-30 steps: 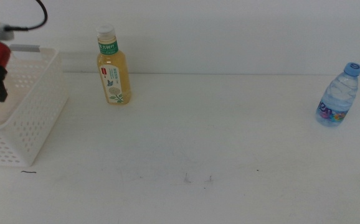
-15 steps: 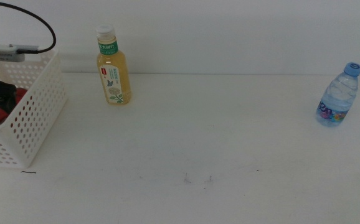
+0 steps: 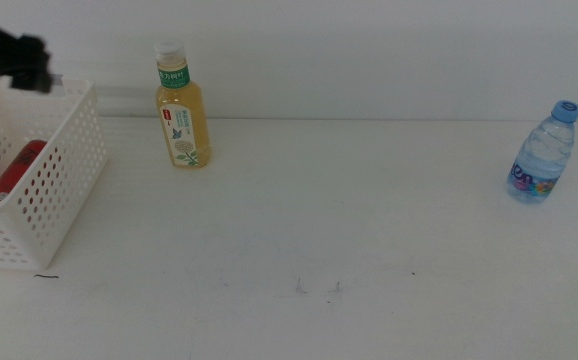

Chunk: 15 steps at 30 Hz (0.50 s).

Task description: Use arms to grab the bottles and put them into the dustbin to the left of the table.

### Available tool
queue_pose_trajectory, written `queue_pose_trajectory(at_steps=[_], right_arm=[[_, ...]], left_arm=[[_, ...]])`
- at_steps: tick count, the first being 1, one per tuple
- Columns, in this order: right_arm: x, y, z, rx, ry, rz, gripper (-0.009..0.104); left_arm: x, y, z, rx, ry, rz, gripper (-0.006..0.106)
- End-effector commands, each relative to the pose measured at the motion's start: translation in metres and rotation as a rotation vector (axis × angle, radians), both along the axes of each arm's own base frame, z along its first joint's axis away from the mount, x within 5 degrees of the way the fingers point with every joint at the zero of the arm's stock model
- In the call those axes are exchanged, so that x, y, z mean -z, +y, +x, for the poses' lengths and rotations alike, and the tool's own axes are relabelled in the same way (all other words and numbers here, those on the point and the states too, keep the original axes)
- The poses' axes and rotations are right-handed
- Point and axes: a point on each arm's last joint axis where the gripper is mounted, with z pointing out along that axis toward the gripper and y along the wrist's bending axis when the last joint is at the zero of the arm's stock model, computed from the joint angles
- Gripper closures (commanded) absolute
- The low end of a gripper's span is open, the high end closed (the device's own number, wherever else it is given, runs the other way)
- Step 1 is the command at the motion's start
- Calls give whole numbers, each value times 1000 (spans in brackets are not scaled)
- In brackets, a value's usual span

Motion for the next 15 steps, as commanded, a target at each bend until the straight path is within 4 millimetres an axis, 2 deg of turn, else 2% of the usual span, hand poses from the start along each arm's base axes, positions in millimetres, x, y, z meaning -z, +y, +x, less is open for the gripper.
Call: queue_pose_trajectory(at_steps=[1,4,8,11,15], right_arm=[[-1,0,0,4,-18,-9,4],[-1,0,0,4,-18,-9,4],[-1,0,0,4,-18,-9,4],[-1,0,0,4,-18,-9,4],[-1,0,0,4,-18,-9,4]], left_arm=[[-13,-25,-30,-1,-146,-22,7],[-14,-53,-64,49,-279,-72,7],[8,-77,-103,127,-419,-139,7],[46,-87,-126,193,-525,-169,7],[111,-89,-151,218,-678,-222,7]])
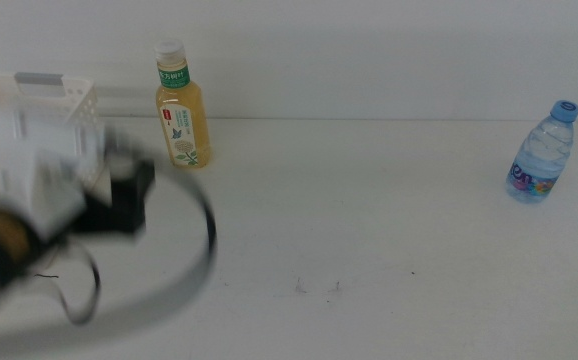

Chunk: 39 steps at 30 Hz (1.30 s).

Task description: Use arms to grab the bottles and put them into the dustbin to the left of the table.

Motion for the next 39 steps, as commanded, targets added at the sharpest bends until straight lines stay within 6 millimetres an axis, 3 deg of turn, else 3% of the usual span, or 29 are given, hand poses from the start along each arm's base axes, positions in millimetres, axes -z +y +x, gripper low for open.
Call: queue_pose_trajectory(at_steps=[1,5,15,24,30,39], right_arm=[[-1,0,0,4,-18,-9,4],[-1,0,0,4,-18,-9,4],[-1,0,0,4,-18,-9,4],[-1,0,0,4,-18,-9,4],[-1,0,0,4,-18,-9,4],[-1,0,0,4,-18,-9,4]], left_arm=[[26,1,-15,1,-150,-69,7],[65,8,-29,-32,-245,-106,7],[112,-6,20,-55,-162,-121,7],[130,-21,89,-55,-160,-118,7],[137,-19,137,-22,-146,-89,7],[151,-13,177,-32,-169,-103,7]])
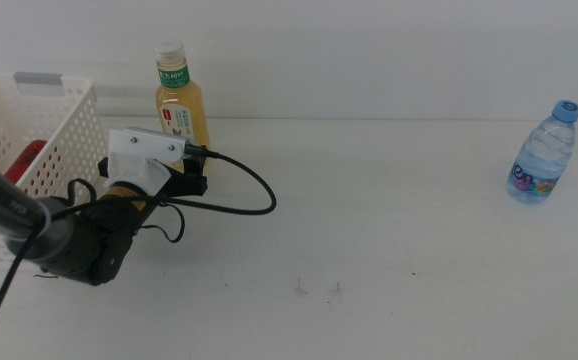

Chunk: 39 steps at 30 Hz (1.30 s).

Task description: Use arms to grab the bottles and put them into the dustbin to the left of the table.

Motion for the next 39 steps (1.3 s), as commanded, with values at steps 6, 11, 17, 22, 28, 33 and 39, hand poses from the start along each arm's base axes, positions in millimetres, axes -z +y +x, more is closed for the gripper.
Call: queue_pose_trajectory(at_steps=[6,11,17,22,28,33,39], right_arm=[[-1,0,0,4,-18,-9,4],[-1,0,0,4,-18,-9,4],[-1,0,0,4,-18,-9,4],[-1,0,0,4,-18,-9,4],[-1,0,0,4,-18,-9,4],[-1,0,0,4,-18,-9,4],[-1,0,0,4,-18,-9,4]], left_arm=[[6,-1,29,-14,1,-10,7],[8,2,46,-26,-7,-7,7],[12,1,67,-34,-19,-6,7],[28,1,82,-53,-17,-21,7],[35,0,92,-57,-31,-26,13],[34,-1,89,-45,-58,-70,47],[-7,-2,44,40,-92,29,95]])
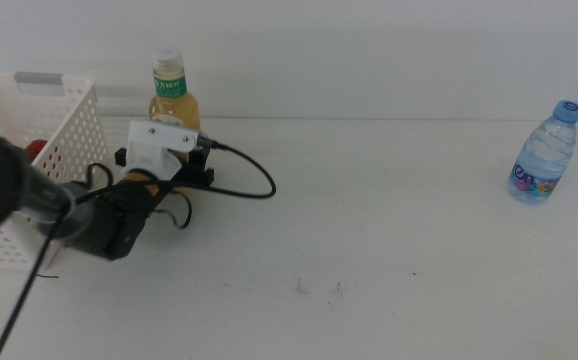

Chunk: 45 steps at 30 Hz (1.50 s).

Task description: Use arms to grab the bottles and put them into the dustbin to the left of the table.

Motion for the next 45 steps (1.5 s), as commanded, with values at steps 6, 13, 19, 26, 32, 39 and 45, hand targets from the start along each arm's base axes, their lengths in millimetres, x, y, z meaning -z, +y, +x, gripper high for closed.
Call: queue_pose_trajectory(at_steps=[6,13,19,26,32,39,45], right_arm=[[-1,0,0,4,-18,-9,4],[-1,0,0,4,-18,-9,4],[-1,0,0,4,-18,-9,4],[-1,0,0,4,-18,-9,4],[-1,0,0,4,-18,-9,4],[-1,0,0,4,-18,-9,4],[-1,0,0,4,-18,-9,4]], left_arm=[[-95,4,-86,-42,-115,-46,101],[-176,6,-159,-20,203,10,101],[-242,20,-184,-120,482,44,101],[-297,68,-160,-115,741,214,102],[-294,135,-121,-165,907,295,102],[-240,181,-83,-167,1046,286,102],[-205,186,-63,-118,1092,307,102]])
